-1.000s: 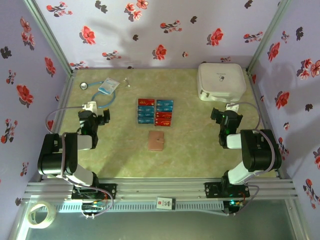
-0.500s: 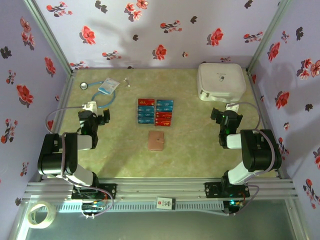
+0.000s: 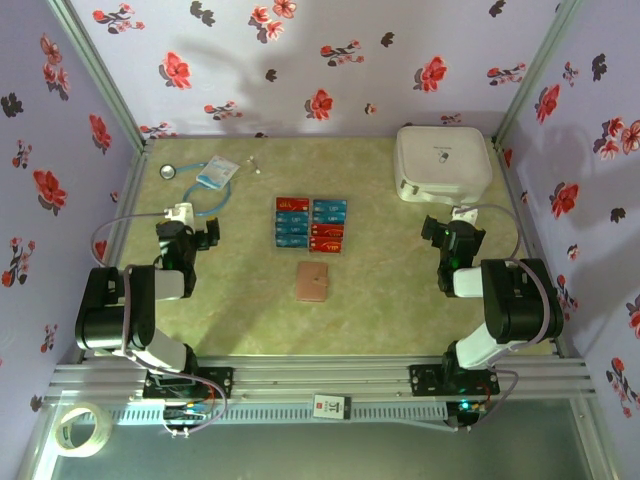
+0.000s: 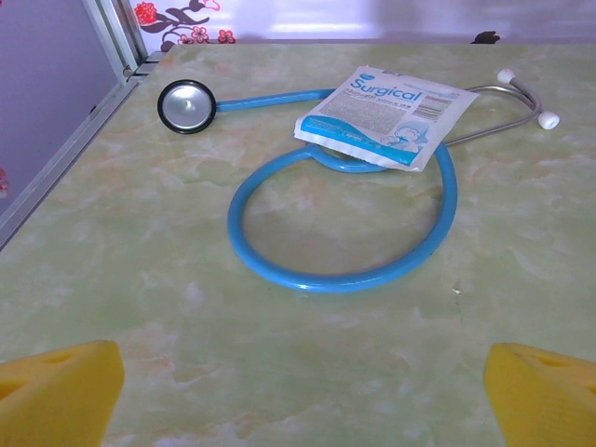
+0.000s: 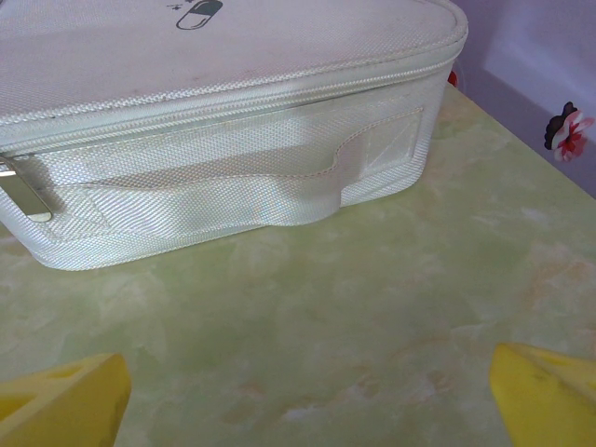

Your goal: Put the credit cards into the card holder

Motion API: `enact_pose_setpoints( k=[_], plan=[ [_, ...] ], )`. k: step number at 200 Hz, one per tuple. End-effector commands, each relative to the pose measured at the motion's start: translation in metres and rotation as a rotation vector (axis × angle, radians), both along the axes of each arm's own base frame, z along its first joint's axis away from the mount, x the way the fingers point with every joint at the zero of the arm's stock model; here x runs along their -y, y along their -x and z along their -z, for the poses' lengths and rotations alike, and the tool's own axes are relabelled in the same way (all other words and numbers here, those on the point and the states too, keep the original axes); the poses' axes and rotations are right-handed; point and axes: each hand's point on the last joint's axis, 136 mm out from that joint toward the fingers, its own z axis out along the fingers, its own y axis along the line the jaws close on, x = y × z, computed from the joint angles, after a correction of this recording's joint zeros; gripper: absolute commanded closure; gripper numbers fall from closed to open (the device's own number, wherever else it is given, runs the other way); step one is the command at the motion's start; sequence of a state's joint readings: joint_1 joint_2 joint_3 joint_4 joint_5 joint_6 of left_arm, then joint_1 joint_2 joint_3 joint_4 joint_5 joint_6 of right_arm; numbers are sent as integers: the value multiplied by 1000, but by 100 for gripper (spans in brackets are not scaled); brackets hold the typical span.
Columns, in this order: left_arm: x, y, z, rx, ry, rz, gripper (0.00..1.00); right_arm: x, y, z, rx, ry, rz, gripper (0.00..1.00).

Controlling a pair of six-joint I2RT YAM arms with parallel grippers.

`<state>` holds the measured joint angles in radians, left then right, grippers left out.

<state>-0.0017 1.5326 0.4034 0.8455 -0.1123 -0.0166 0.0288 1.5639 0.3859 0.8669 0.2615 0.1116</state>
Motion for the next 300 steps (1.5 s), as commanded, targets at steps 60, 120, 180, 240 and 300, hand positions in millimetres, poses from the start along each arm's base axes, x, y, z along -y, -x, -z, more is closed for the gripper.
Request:
enact_pose_setpoints(
  k=[60,120,180,240,300],
  plan=[
    [-11,-2,-21,-21,-18,-67,0,9,7,-38,37,9,50,1],
    [-14,5,-80,27,82,-128,0,25,30,-94,46,-319,301,1],
    [46,6,-114,-92,392,11,0,-37,37,-104,-53,-522,14,1],
    [145,-5,-90,-244,505,323,0,-125,80,-64,-316,-535,-280,7],
    [201,-19,-49,-334,566,425,0,-156,112,-27,-442,-465,-340,9]
  ],
)
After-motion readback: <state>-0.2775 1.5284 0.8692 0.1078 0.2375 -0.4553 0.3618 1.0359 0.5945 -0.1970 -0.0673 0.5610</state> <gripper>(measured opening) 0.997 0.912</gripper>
